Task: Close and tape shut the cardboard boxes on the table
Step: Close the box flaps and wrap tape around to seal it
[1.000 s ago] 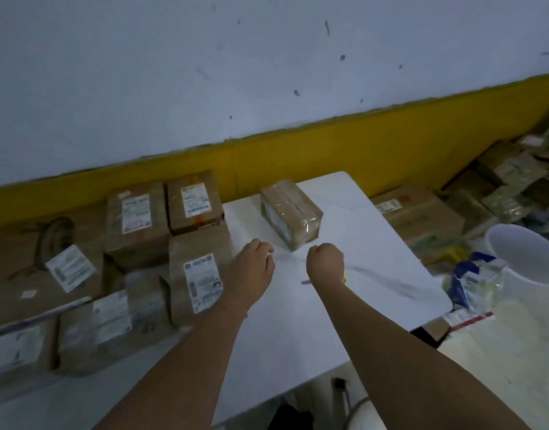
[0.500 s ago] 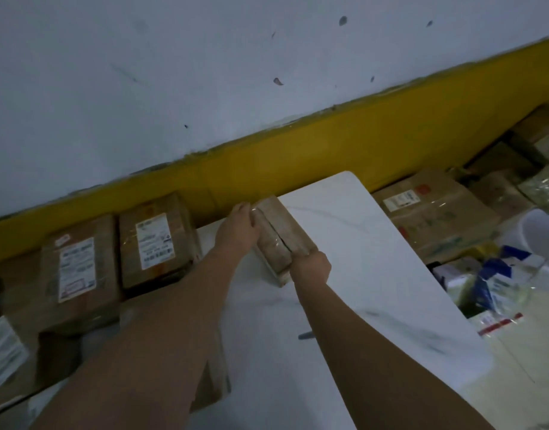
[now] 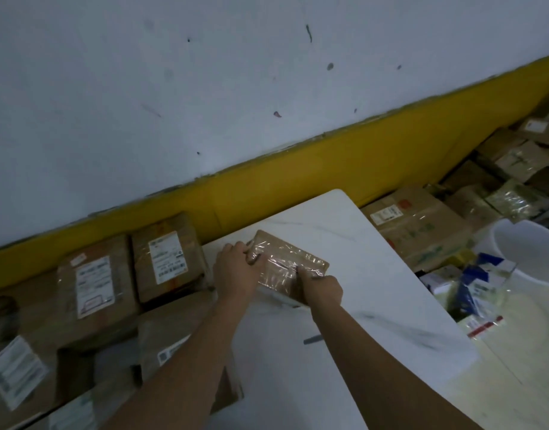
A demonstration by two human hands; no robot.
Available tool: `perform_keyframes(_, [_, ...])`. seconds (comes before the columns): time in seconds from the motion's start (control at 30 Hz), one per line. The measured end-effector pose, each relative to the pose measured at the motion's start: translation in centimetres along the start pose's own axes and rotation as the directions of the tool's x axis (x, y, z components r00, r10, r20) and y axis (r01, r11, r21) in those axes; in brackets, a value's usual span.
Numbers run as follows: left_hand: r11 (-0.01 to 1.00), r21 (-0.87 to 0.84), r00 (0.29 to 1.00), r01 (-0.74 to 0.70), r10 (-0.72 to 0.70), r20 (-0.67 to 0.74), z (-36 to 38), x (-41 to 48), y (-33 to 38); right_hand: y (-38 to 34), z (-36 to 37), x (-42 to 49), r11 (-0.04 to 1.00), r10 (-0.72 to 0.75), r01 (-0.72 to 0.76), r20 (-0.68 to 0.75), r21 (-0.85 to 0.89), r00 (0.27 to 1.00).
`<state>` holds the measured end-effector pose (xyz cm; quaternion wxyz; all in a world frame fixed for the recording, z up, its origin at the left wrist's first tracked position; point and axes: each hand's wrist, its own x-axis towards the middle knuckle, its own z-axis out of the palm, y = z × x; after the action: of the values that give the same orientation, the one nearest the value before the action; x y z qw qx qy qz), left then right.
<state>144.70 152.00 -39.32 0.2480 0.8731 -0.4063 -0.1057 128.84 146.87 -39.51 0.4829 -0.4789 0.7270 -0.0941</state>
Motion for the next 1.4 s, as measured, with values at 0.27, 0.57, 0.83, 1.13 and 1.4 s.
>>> perform_keyframes(0.27, [0.704,-0.663,0.959,0.255,-0.099,0.265,-11.6,-5.9,1.0,-2.8,-4.8,-9.8,0.922,-0.386,0.387,-0.091,-0.006,0.918])
perform_keyframes(0.57, [-0.015,-0.938,0.932,0.347,-0.107,0.347,-21.3,-15.1,0.7,-4.5,-8.6,-24.3,0.470,-0.860,0.877,-0.173,0.101,0.481])
perform_keyframes(0.83, [0.690,-0.720,0.992,0.074,0.024,0.124,-22.1,-19.3,-0.7,-5.3,-8.6,-26.6,0.482,-0.855,0.876,-0.216,0.002,0.471])
perform_keyframes(1.13, [0.932,-0.222,0.958,-0.286,0.284,-0.041,-21.9,-20.4,0.8,-4.5,-6.6,-28.2,0.494,-0.867,0.869,-0.067,0.011,0.494])
perform_keyframes(1.4, [0.753,-0.636,0.977,-0.169,0.211,-0.010,-21.8,-19.9,0.3,-1.2,-6.7,-25.8,0.747,-0.647,0.597,0.110,0.292,0.755])
